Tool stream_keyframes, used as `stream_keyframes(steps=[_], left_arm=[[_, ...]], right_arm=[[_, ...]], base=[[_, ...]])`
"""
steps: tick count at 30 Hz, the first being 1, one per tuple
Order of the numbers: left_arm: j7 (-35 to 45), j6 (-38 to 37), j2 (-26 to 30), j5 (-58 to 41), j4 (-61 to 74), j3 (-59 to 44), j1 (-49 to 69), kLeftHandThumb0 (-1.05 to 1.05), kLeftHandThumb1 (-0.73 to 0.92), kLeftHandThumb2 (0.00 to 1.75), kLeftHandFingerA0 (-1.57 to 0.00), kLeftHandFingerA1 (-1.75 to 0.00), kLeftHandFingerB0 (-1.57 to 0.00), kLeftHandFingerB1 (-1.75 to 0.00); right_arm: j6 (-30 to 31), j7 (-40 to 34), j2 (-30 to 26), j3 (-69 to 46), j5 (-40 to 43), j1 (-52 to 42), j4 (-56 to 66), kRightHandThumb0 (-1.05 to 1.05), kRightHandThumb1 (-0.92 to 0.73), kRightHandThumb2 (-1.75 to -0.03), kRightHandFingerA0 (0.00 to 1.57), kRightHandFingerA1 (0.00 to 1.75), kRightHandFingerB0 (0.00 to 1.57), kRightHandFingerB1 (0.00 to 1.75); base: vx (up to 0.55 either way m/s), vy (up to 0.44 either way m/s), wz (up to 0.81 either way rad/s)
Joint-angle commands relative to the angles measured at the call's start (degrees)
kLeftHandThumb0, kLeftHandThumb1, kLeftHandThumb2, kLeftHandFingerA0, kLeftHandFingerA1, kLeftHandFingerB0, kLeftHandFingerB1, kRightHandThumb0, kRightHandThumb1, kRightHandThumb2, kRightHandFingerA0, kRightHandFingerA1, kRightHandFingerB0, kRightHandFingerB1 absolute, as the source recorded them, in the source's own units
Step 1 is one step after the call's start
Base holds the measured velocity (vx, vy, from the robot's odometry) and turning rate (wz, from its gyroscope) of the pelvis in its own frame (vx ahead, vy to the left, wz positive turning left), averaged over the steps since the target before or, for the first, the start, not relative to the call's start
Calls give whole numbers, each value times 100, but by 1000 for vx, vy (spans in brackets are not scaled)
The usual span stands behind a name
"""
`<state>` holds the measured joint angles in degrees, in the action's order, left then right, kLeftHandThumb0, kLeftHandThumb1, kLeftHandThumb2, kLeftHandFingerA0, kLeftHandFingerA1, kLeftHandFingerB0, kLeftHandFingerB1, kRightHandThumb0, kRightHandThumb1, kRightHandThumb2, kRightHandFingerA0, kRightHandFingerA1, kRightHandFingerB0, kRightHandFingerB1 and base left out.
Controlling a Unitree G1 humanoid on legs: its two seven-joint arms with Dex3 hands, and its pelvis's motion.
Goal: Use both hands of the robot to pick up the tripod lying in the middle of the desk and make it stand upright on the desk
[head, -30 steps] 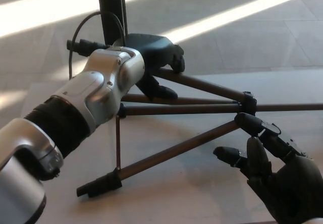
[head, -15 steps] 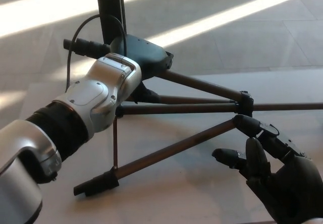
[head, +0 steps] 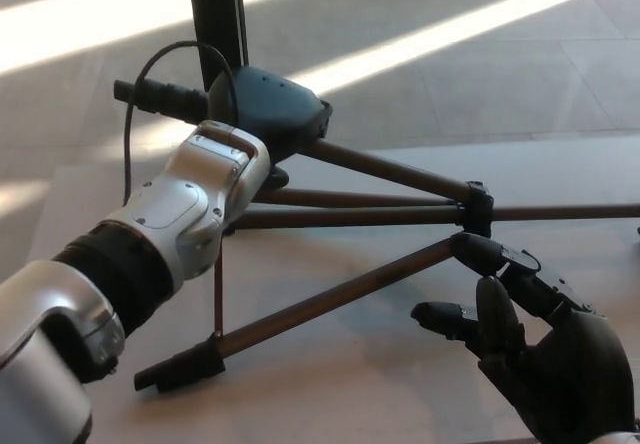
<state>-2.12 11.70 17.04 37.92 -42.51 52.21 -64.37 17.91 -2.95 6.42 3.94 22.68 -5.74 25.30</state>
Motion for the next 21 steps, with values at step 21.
stream_keyframes(steps=[21], left_arm=[[-1476, -252, -1377, 434, -1258, -1340, -161, -28, 73, 64, -81, -171, -66, -145]], right_arm=[[2032, -498, 262, -348, 250, 1716, -1378, -59, -77, -63, 42, 69, 42, 46]], base=[[0, 0, 0]])
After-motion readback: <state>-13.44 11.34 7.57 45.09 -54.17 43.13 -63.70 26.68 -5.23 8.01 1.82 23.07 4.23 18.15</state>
